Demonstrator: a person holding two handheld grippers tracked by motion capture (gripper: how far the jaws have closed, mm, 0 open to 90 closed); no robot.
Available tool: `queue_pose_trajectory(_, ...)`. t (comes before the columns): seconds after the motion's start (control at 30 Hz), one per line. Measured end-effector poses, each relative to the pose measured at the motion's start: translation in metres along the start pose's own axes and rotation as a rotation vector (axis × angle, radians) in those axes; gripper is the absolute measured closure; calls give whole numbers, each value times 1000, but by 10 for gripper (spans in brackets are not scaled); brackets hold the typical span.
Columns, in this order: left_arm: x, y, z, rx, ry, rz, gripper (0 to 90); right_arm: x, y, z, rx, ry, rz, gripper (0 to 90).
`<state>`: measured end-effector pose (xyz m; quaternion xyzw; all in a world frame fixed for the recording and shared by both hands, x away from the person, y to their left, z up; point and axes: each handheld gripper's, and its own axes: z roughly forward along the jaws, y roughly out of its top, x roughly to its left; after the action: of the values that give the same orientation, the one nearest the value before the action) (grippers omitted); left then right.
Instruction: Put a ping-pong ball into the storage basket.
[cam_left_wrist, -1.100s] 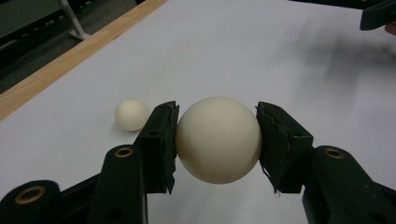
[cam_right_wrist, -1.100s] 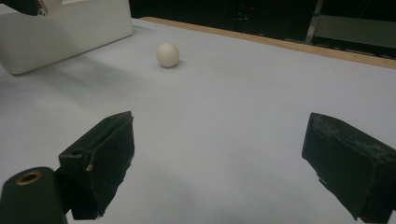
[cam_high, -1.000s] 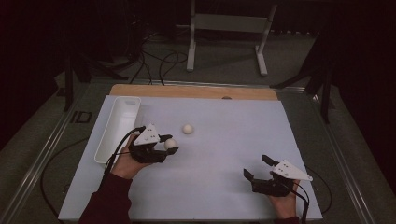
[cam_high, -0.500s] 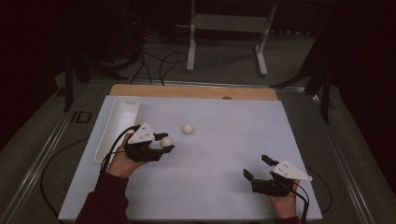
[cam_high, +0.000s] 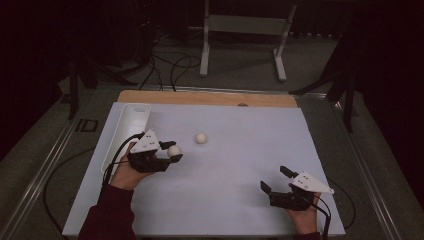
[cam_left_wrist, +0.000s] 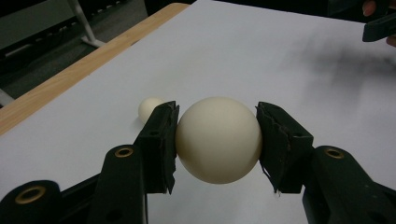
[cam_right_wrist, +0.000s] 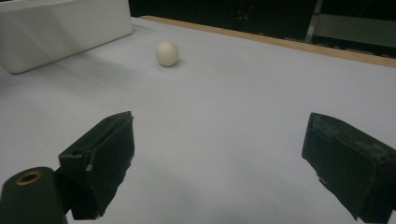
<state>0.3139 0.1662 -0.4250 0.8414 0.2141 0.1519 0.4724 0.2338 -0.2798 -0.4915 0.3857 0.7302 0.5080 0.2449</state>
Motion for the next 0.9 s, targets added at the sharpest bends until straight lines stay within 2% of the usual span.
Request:
queue_pose_trajectory(0.2, 3, -1, -4, -5, -2, -4, 509, -1, 0, 0, 0, -2, -1, 90)
queue_pose_trajectory(0.53, 10, -4, -21, -55, 23, -30, 510, -2, 0, -1, -6, -6, -3, 91)
queue_pose_trajectory(0.9, 16, -7, -31, -75, 38, -43, 510, -2, 0, -1, -5, -9, 1, 91)
